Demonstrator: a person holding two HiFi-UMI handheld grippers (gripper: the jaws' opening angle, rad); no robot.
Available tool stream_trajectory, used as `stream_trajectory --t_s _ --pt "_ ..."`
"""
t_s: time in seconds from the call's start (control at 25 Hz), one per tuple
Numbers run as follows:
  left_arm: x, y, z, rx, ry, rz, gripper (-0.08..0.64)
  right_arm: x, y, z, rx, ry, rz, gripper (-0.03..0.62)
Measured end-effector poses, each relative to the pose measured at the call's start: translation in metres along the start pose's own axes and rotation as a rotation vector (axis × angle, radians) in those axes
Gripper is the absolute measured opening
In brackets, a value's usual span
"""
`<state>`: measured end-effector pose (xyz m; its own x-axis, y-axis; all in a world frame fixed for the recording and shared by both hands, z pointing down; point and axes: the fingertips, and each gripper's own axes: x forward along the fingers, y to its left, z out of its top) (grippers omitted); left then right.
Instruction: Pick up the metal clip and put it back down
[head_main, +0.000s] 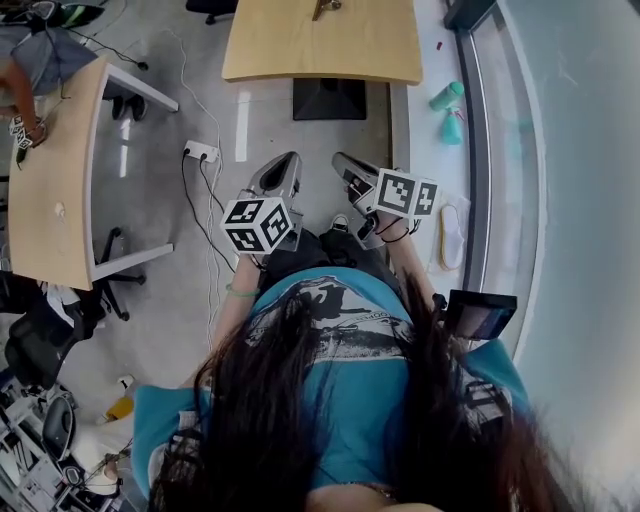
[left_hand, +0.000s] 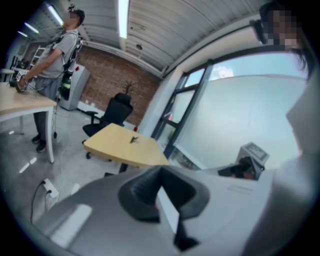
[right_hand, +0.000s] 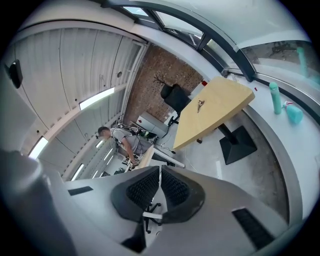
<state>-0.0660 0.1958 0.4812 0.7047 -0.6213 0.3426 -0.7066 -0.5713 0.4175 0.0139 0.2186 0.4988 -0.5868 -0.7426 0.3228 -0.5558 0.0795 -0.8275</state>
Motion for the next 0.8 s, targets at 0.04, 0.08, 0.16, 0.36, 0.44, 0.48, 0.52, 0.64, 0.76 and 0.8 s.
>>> stream_trajectory --t_s 0.04,0.08,0.16,0.36,0.44,0.48,0.52,0.64,0.76,0.8 --pt "-0.003 0.002 0.000 -0.001 -0.002 -0.002 0.003 0.001 0.003 -0.003 -0.003 0.001 -0.002 0.026" --pt "-0.008 0.003 0.000 -0.001 -0.003 -0.006 0.003 0.002 0.007 -0.007 -0.005 0.001 -0.007 0.026" --pt "-0.020 0.008 0.003 0.005 -0.004 -0.025 0.003 0.008 0.018 -0.015 -0.011 -0.005 -0.021 0.026" --pt "-0.040 0.012 0.012 0.045 0.001 -0.072 0.003 0.017 0.040 -0.025 -0.009 -0.028 -0.028 0.026" --pt "-0.041 0.012 0.012 0.051 0.008 -0.087 0.003 0.019 0.043 -0.027 -0.002 -0.035 -0.032 0.026" --pt "-0.044 0.014 0.013 0.051 0.009 -0.094 0.003 0.020 0.046 -0.030 0.001 -0.038 -0.035 0.026" --pt "-0.047 0.016 0.014 0.050 0.009 -0.100 0.003 0.022 0.049 -0.033 0.001 -0.041 -0.037 0.025" --pt "-0.051 0.018 0.017 0.050 0.002 -0.119 0.003 0.025 0.054 -0.037 -0.012 -0.048 -0.049 0.025" --pt "-0.050 0.015 0.017 0.049 -0.001 -0.138 0.003 0.022 0.054 -0.039 -0.012 -0.058 -0.062 0.025" --pt "-0.050 0.014 0.016 0.050 0.001 -0.143 0.003 0.021 0.054 -0.040 -0.010 -0.061 -0.068 0.025"
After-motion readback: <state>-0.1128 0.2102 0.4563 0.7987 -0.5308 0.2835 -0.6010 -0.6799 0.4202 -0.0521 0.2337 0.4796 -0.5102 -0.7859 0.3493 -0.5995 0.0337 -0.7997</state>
